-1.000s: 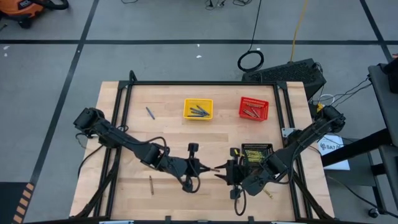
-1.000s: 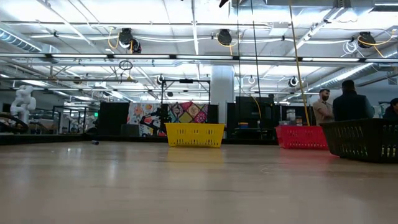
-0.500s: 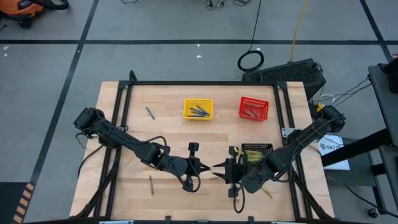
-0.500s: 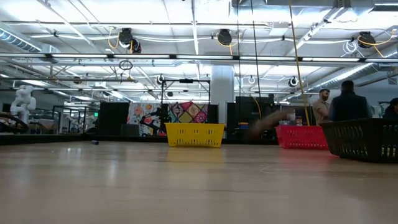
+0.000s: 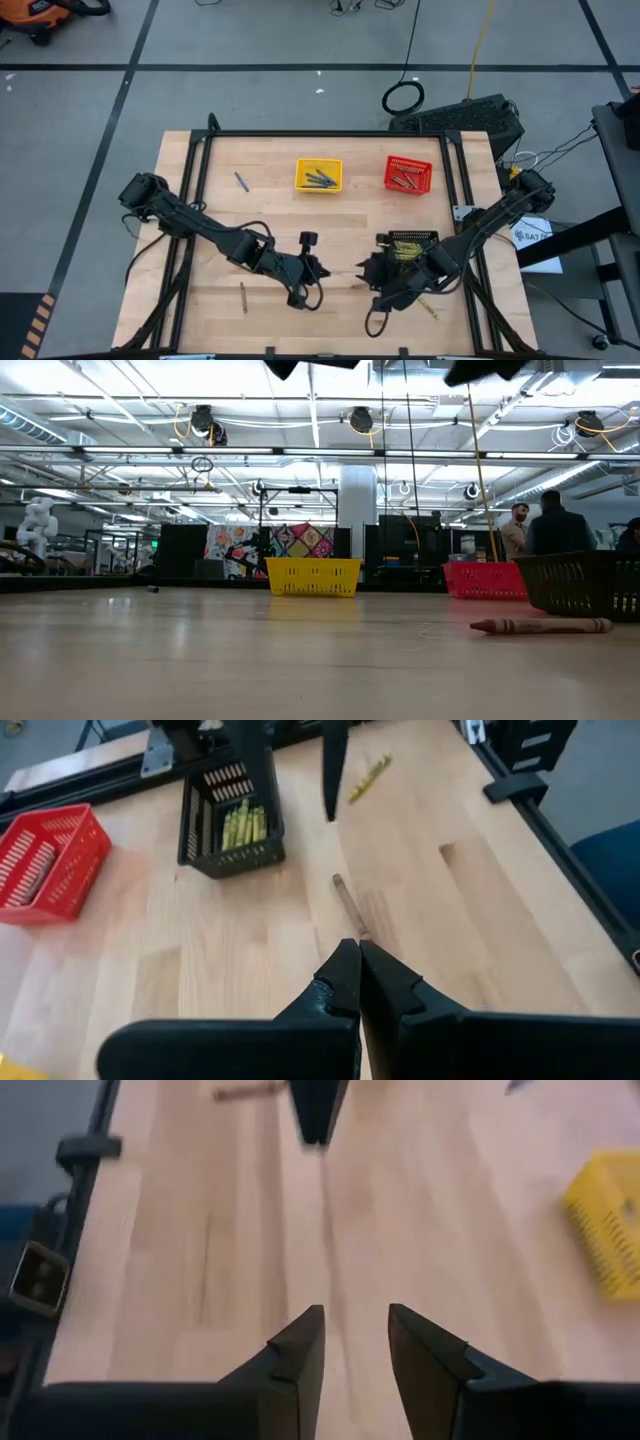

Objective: Sort crayons
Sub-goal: Put the brown crayon into the red bin

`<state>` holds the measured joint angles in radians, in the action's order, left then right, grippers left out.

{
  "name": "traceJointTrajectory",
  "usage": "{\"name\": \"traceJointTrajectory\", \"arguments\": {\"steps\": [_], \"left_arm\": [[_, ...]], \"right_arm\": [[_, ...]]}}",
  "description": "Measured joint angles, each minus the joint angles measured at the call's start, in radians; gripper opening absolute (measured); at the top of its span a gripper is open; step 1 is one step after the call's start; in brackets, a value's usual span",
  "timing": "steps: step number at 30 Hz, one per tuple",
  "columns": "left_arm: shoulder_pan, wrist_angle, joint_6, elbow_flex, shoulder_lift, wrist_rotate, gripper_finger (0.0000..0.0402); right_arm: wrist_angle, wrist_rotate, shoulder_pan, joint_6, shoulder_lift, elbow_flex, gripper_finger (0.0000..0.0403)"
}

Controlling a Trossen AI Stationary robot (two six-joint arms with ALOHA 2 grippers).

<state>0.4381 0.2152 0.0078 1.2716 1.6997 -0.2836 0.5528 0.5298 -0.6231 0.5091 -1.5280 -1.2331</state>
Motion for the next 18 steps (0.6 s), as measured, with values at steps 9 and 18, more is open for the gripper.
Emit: {"name": "traceJointTrajectory", "arguments": {"steps": [9, 18], "left_arm": [[0.0, 0.013, -0.003, 0.0, 0.0, 0.0, 0.0], [0.002, 0.067, -0.081, 0.0, 0.0, 0.0, 0.0]], "right_arm": [[0.03, -0.1, 0.001, 0.025, -0.036, 0.0, 0.01], [0.02, -0.17, 0.007, 0.011, -0.137, 0.0, 0.01]]}}
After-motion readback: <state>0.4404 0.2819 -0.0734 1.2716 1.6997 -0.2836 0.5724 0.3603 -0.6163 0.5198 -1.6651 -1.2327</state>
